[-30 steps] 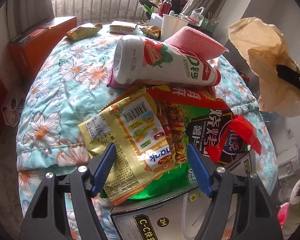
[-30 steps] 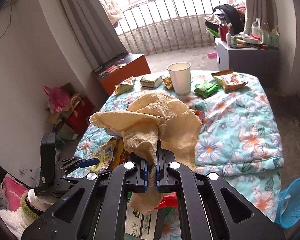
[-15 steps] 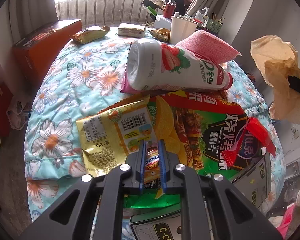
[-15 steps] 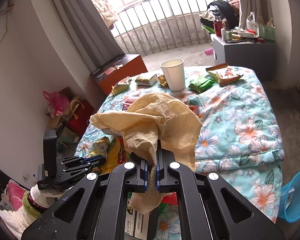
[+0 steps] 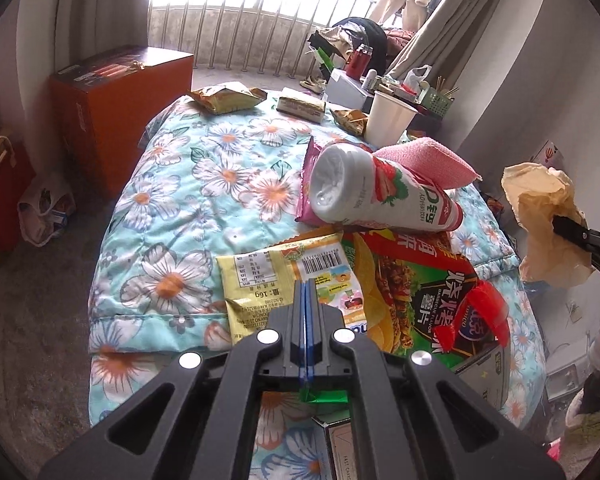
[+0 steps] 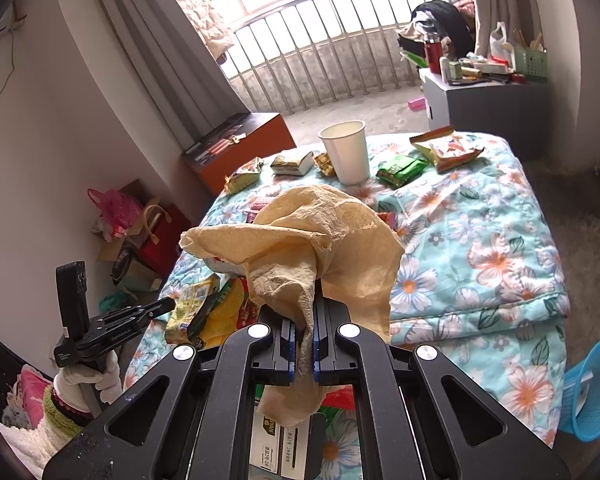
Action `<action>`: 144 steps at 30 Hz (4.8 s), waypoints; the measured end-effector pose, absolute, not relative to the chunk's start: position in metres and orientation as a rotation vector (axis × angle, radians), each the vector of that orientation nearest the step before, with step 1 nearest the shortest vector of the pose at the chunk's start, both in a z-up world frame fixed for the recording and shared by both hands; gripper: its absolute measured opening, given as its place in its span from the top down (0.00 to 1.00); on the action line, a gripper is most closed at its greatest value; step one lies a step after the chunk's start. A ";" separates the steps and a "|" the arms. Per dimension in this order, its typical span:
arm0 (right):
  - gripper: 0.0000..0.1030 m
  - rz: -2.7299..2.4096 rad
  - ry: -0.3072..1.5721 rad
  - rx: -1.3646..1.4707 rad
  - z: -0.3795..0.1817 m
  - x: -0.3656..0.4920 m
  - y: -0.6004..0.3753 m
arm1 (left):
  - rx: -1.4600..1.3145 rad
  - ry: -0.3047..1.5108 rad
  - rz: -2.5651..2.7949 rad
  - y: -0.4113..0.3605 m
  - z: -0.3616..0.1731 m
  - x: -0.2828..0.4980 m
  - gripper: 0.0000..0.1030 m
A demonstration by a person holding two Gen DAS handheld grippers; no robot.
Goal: Collect trash
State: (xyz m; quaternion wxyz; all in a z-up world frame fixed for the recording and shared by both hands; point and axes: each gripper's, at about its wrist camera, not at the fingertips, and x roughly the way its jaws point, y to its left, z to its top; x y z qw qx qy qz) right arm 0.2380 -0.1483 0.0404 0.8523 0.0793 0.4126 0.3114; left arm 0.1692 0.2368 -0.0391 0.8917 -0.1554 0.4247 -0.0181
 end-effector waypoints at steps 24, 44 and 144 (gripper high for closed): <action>0.95 0.665 0.900 0.161 0.031 0.240 -0.136 | -0.208 1.094 -0.101 0.211 -0.083 0.185 0.18; 0.95 0.650 0.901 0.185 0.028 0.242 -0.142 | -0.265 0.953 0.059 0.248 -0.057 0.167 0.82; 0.18 0.028 1.652 -0.065 -0.533 0.305 -0.366 | -0.156 0.860 -0.424 0.020 0.049 0.274 0.20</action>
